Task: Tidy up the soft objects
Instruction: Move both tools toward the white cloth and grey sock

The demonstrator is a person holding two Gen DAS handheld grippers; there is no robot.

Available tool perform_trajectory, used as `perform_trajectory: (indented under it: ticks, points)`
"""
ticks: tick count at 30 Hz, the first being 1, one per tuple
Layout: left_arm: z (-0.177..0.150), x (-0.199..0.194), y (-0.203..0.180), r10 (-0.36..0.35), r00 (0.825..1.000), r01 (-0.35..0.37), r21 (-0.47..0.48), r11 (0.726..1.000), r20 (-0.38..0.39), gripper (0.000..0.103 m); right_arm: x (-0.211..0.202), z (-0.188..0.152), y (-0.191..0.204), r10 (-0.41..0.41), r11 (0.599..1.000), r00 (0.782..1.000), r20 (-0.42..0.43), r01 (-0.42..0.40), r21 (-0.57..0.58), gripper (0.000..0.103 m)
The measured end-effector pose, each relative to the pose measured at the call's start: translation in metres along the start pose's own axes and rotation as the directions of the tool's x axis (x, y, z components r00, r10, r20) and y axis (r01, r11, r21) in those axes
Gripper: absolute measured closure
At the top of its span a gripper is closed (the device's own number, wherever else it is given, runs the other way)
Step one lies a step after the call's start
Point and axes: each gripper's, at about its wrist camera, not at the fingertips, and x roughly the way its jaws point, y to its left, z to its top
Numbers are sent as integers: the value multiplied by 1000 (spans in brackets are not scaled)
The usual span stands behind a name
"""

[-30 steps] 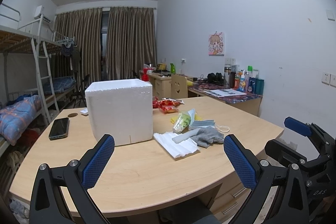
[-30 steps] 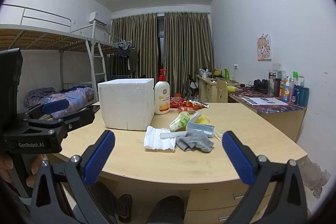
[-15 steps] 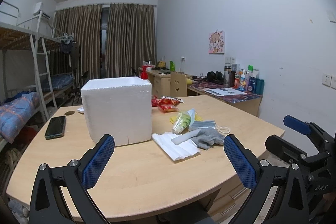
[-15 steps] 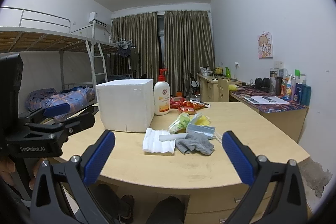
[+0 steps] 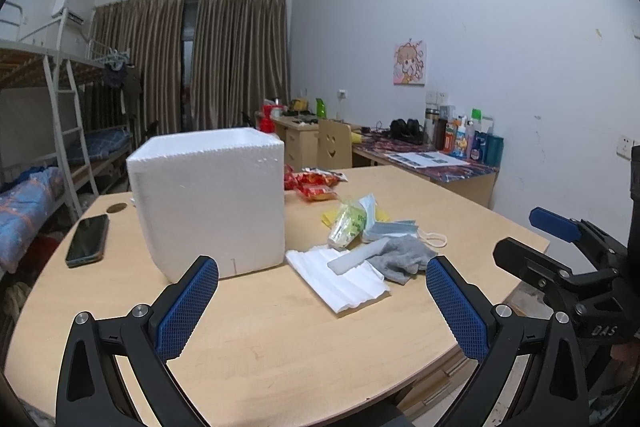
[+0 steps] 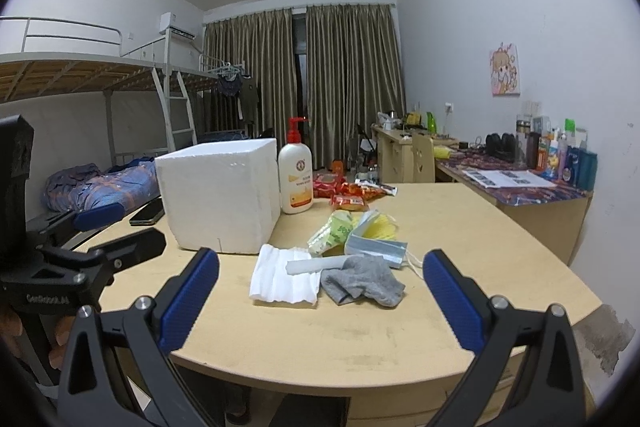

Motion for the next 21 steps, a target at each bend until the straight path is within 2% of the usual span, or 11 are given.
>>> perform_trajectory:
  ticks: [10, 21]
  points:
    - [-1, 38, 6, -43, 997, 43, -8, 999, -65, 0, 29, 0, -18, -10, 999, 998, -65, 13, 42, 0]
    - [-1, 84, 4, -121, 981, 117, -36, 992, -149, 0, 56, -5, -38, -43, 997, 991, -123, 50, 54, 0]
